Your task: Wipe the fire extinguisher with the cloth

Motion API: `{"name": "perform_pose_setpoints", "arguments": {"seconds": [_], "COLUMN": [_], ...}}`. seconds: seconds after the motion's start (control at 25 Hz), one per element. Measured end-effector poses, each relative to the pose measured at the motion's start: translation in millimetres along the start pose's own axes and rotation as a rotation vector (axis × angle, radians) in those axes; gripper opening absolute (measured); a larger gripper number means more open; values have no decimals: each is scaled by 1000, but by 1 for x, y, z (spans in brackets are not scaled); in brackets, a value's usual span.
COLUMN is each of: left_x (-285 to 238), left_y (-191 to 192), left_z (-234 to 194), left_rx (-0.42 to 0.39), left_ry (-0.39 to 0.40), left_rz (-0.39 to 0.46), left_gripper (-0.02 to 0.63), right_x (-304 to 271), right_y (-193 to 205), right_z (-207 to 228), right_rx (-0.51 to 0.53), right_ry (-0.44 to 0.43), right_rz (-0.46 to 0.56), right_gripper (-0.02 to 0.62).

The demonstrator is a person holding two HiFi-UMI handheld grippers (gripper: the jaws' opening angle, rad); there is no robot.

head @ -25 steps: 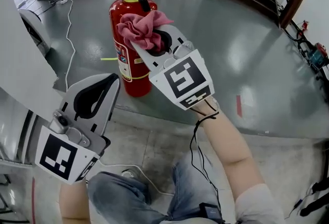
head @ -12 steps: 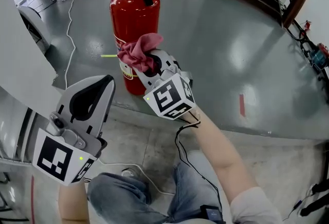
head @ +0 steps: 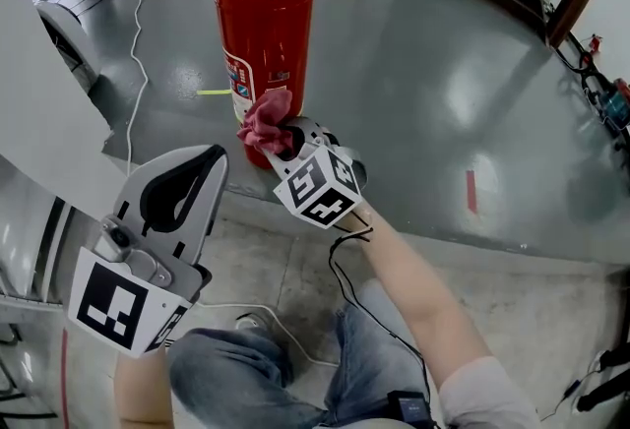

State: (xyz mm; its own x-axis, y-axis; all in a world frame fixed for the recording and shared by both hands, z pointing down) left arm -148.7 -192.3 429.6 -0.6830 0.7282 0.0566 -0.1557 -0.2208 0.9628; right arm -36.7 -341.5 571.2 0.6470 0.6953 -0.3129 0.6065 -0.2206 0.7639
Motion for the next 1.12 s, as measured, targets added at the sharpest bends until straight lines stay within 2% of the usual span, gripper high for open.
{"name": "perform_pose_setpoints", "arguments": {"seconds": [0.28, 0.44, 0.56, 0.64, 0.72, 0.96, 1.12], "left_x": [2, 0, -2, -3, -4, -6, -6], "left_y": [-5, -7, -10, -12, -14, -13, -13], "left_z": [0, 2, 2, 3, 4, 7, 6], "left_rx": [0, -6, -5, -4, -6, -11, -5], "left_ry": [-12, -9, -9, -8, -5, 6, 5], "left_rz": [19, 22, 27, 34, 36, 24, 23], "left_gripper": [9, 9, 9, 9, 9, 9, 9], "right_x": [24, 44, 55, 60, 63, 64, 65], "right_y": [-38, -62, -82, -91, -97, -101, -107], "right_z": [31, 61, 78, 83, 87, 93, 96], "right_rx": [117, 163, 266, 313, 301, 168, 165], "right_ry": [96, 224, 281, 324, 344, 344, 345], "right_rz": [63, 120, 122, 131, 135, 158, 172], "right_gripper": [92, 107, 153, 155, 155, 179, 208]}}
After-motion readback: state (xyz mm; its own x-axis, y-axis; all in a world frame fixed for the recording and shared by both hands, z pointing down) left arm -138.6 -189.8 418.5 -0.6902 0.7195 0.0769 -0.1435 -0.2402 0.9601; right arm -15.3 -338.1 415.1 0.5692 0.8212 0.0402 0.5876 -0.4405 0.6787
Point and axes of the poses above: the fingertips, and each gripper's own axes: x backward along the fingers, z to its right, y out of its underside, the point moved 8 cm from there along x, backward along the fingers, and after that the axes turned 5 degrees about y, right-handed, at the moved point
